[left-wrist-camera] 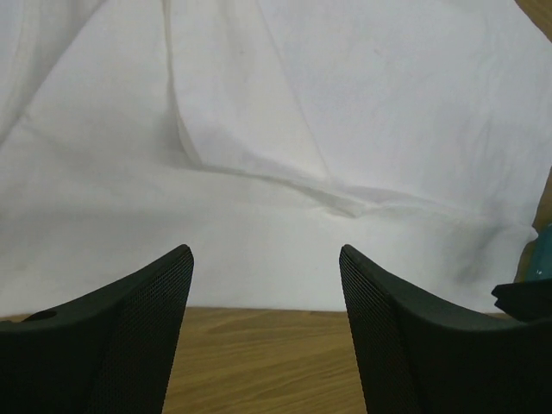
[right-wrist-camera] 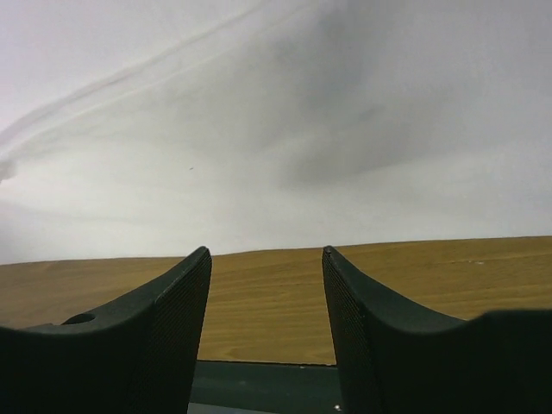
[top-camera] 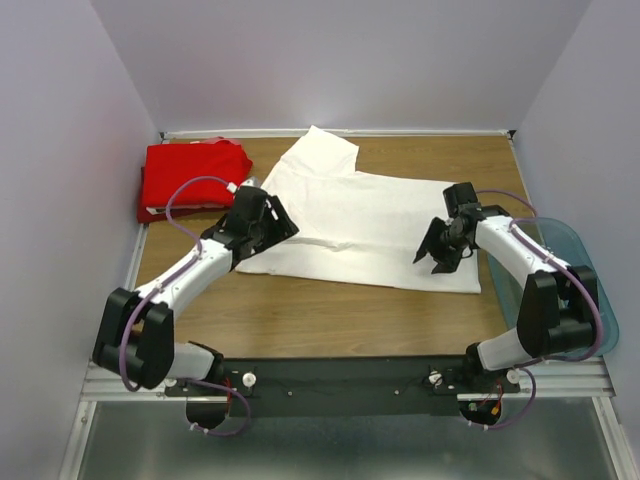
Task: Fold and stack the t-shirts
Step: Fold the tshirt
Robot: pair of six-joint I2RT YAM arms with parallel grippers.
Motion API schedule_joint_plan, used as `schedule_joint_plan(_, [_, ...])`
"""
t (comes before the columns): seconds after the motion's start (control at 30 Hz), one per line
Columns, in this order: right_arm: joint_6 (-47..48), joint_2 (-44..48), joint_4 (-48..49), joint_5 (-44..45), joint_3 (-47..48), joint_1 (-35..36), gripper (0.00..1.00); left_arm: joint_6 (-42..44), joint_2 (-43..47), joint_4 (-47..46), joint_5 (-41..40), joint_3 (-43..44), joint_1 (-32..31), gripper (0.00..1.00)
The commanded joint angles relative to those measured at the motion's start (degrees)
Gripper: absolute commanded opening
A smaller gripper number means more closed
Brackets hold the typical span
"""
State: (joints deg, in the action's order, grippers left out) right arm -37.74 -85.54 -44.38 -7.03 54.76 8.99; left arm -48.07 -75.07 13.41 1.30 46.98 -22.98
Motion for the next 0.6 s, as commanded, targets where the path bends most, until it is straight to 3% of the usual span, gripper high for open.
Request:
schedule_joint_plan(0.0, [0.21, 1.87, -2.11, -0.97, 2.81, -0.12, 0.62, 3.16, -7.89, 2.5, -3.93, 4.6, -0.13, 0.75])
schedule_joint_plan(0.17, [0.29, 2.48, -2.55, -1.06, 3.16, -0.21, 0.62, 5.27, -13.52, 4.34, -6.83, 9.26, -0.13, 0.65])
schedule_joint_plan(0.47, [-0.06, 3.62, -2.73, -0.8, 2.01, -0.12, 0.62, 5.62, -18.97, 3.12, -4.73, 11.99, -0.13, 0.63])
schedule_joint_plan(0.57, [-0.06, 3.62, -3.08, -0.8, 2.36, -0.21, 0.62, 6.24, -21.17, 3.11, -4.55, 13.39, -0.13, 0.58])
